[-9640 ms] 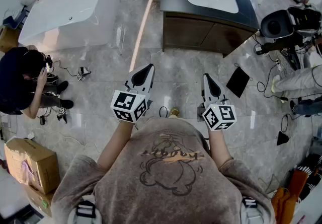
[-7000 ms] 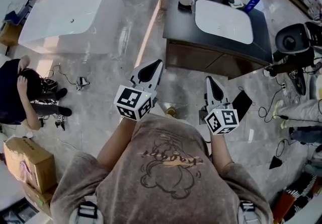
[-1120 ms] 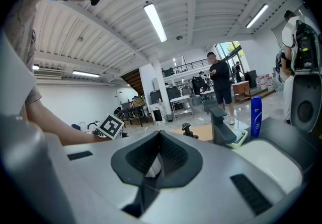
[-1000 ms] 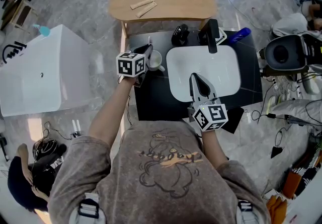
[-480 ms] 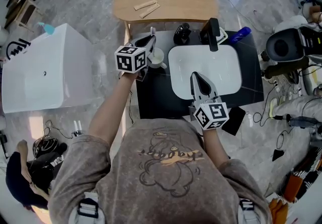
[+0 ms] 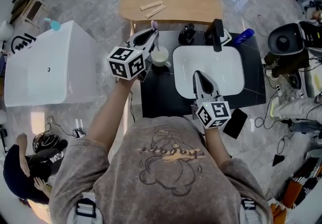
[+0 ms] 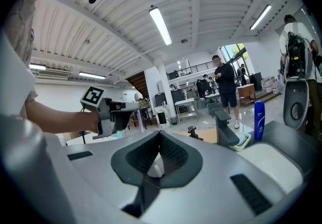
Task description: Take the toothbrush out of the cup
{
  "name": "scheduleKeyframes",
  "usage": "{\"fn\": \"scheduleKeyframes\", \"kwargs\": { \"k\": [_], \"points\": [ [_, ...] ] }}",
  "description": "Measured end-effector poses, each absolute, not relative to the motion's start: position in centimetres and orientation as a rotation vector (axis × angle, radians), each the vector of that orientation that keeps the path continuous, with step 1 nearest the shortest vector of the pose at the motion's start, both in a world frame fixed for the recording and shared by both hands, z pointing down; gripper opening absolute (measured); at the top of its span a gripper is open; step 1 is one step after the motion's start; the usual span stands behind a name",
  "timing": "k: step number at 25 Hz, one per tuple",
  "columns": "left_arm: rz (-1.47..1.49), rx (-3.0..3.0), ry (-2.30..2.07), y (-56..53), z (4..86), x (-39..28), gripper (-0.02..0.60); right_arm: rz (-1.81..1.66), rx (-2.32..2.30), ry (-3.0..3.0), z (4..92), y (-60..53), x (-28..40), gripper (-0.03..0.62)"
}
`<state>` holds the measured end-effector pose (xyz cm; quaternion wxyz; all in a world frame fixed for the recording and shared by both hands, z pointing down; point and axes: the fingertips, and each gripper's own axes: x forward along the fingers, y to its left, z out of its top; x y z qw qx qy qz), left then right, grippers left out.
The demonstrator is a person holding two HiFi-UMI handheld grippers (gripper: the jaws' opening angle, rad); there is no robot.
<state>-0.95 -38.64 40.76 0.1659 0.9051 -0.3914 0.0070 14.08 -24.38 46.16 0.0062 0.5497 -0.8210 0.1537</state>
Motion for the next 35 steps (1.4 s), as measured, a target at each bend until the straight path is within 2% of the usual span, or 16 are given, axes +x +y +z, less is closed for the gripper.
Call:
{"fn": "scheduleKeyframes", "kwargs": {
  "k": [15, 35],
  "points": [
    [-0.139, 2.594, -1.193, -31.8, 36.5, -4.8, 0.032, 0.452, 1.652, -2.620, 45.3, -25.4, 12.1, 0.003],
    [0.029, 2.470, -1.297, -28.6, 45.1, -7.5, 0.032, 0.453, 1.633, -2.635, 45.7, -25.3, 11.4, 0.003]
  ]
}}
